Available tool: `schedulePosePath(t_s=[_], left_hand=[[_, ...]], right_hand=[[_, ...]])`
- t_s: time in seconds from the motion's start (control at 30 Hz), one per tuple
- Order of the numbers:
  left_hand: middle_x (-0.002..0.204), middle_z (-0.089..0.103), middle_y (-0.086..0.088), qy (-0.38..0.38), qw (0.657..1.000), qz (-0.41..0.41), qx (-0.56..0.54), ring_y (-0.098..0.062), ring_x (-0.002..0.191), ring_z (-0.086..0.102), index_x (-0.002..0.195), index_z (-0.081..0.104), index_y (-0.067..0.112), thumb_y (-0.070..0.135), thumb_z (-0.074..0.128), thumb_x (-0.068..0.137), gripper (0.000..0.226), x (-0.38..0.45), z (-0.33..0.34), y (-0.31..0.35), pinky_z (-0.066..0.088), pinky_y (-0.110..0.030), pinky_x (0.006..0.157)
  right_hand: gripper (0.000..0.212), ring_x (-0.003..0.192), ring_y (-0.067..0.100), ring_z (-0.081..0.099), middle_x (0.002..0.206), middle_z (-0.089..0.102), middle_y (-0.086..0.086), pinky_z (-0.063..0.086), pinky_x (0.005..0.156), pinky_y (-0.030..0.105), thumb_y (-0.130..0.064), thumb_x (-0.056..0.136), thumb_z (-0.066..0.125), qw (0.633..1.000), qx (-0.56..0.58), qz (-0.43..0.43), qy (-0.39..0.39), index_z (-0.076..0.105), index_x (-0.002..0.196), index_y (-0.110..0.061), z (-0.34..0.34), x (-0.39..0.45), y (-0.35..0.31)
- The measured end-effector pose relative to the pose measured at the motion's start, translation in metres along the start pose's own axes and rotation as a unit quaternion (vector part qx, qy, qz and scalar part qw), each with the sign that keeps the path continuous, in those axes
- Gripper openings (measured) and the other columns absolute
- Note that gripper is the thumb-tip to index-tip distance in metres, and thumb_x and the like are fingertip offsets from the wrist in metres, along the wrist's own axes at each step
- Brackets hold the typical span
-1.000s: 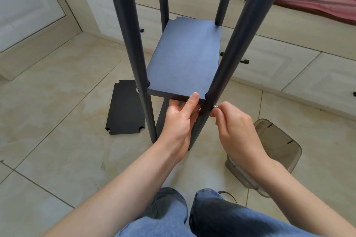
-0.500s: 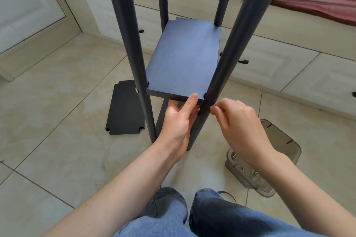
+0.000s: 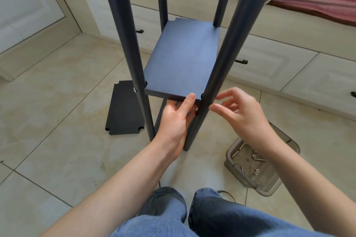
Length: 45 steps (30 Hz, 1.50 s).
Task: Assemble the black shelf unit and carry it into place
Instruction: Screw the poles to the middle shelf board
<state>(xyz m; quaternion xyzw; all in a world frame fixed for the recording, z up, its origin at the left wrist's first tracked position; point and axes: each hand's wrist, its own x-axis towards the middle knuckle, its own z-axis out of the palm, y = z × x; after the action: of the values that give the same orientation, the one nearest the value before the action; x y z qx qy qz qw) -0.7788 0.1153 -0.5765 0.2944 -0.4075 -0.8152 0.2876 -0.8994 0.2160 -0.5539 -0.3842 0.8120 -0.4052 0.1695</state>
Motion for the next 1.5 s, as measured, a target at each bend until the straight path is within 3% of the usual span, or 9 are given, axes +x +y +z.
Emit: schedulePosePath(t_s=[0.17, 0.27, 0.37, 0.7, 0.9, 1.0, 1.13, 1.23, 1.5], left_hand=[[0.128, 0.067, -0.017, -0.009, 0.998, 0.000, 0.070, -0.027, 0.115, 0.067, 0.134, 0.052, 0.000, 0.021, 0.050, 0.104, 0.037, 0.001, -0.008, 0.005, 0.053, -0.032, 0.101], [0.127, 0.068, -0.017, -0.013, 0.996, -0.010, 0.086, -0.028, 0.117, 0.066, 0.133, 0.054, 0.002, 0.022, 0.049, 0.104, 0.035, 0.001, -0.015, 0.009, 0.050, -0.036, 0.105], [0.127, 0.069, -0.015, -0.040, 0.993, -0.014, 0.110, -0.026, 0.118, 0.066, 0.133, 0.054, 0.000, 0.024, 0.046, 0.106, 0.037, 0.001, -0.025, 0.012, 0.050, -0.034, 0.105], [0.120, 0.072, -0.012, -0.131, 0.982, -0.024, 0.133, -0.025, 0.116, 0.068, 0.123, 0.057, 0.012, 0.038, 0.055, 0.097, 0.037, 0.003, -0.059, 0.027, 0.057, -0.025, 0.087], [0.120, 0.072, 0.001, 0.055, 0.981, 0.036, 0.183, -0.017, 0.101, 0.074, 0.147, 0.029, 0.030, 0.038, 0.068, 0.090, 0.070, -0.011, -0.061, 0.030, 0.055, -0.035, 0.095], [0.132, 0.056, 0.015, 0.123, 0.914, 0.189, 0.337, 0.002, 0.108, 0.064, 0.139, 0.034, 0.043, 0.027, 0.074, 0.089, 0.066, -0.025, -0.070, 0.037, 0.051, -0.016, 0.087], [0.150, 0.041, 0.021, -0.007, 0.738, 0.333, 0.587, -0.001, 0.148, 0.026, 0.147, 0.043, 0.032, 0.022, 0.084, 0.077, 0.082, -0.028, -0.075, 0.048, 0.021, -0.020, 0.120], [0.155, 0.041, 0.016, -0.078, 0.733, 0.297, 0.606, 0.000, 0.153, 0.008, 0.150, 0.044, 0.026, 0.030, 0.084, 0.078, 0.083, -0.017, -0.067, 0.053, 0.009, -0.037, 0.125], [0.142, 0.056, 0.017, -0.129, 0.726, 0.309, 0.601, -0.007, 0.146, 0.037, 0.126, 0.067, 0.032, 0.041, 0.077, 0.077, 0.051, 0.004, -0.067, 0.060, 0.002, -0.029, 0.125]], right_hand=[[0.064, 0.094, 0.000, 0.066, 0.109, 0.068, -0.011, 0.053, 0.085, 0.025, -0.037, 0.080, 0.077, 0.992, 0.072, -0.017, -0.105, 0.040, 0.129, -0.057, -0.005, 0.017, 0.008], [0.077, 0.111, 0.012, 0.065, 0.132, 0.060, -0.002, 0.051, 0.099, 0.039, -0.024, 0.084, 0.076, 0.976, 0.124, -0.025, -0.177, 0.034, 0.146, -0.044, -0.005, 0.026, 0.008], [0.067, 0.107, 0.018, 0.067, 0.124, 0.066, 0.003, 0.053, 0.095, 0.034, -0.012, 0.081, 0.078, 0.959, 0.190, -0.043, -0.203, 0.052, 0.138, -0.036, -0.004, 0.030, 0.004], [0.053, 0.077, 0.011, 0.067, 0.091, 0.072, 0.013, 0.055, 0.080, 0.021, -0.009, 0.071, 0.086, 0.960, 0.269, -0.029, -0.070, 0.071, 0.119, -0.025, 0.032, -0.006, -0.008], [0.049, 0.087, 0.034, 0.070, 0.096, 0.072, 0.019, 0.060, 0.084, 0.033, -0.012, 0.069, 0.087, 0.952, 0.306, -0.015, -0.019, 0.073, 0.102, -0.046, 0.047, -0.015, -0.025], [0.048, 0.087, 0.028, 0.072, 0.094, 0.075, 0.010, 0.059, 0.080, 0.027, -0.013, 0.068, 0.088, 0.954, 0.301, -0.004, -0.019, 0.073, 0.100, -0.044, 0.048, -0.012, -0.026], [0.047, 0.083, 0.022, 0.073, 0.090, 0.076, 0.004, 0.059, 0.078, 0.025, -0.013, 0.069, 0.087, 0.956, 0.290, -0.009, -0.027, 0.072, 0.105, -0.039, 0.047, -0.011, -0.028], [0.046, 0.074, 0.012, 0.071, 0.082, 0.076, -0.001, 0.056, 0.074, 0.018, -0.012, 0.072, 0.086, 0.958, 0.284, -0.019, -0.033, 0.071, 0.103, -0.041, 0.044, -0.010, -0.028], [0.027, 0.099, 0.011, 0.070, 0.103, 0.076, -0.004, 0.055, 0.092, 0.026, -0.026, 0.096, 0.062, 0.951, 0.292, -0.002, -0.099, 0.069, 0.122, -0.029, 0.028, -0.003, -0.021]])
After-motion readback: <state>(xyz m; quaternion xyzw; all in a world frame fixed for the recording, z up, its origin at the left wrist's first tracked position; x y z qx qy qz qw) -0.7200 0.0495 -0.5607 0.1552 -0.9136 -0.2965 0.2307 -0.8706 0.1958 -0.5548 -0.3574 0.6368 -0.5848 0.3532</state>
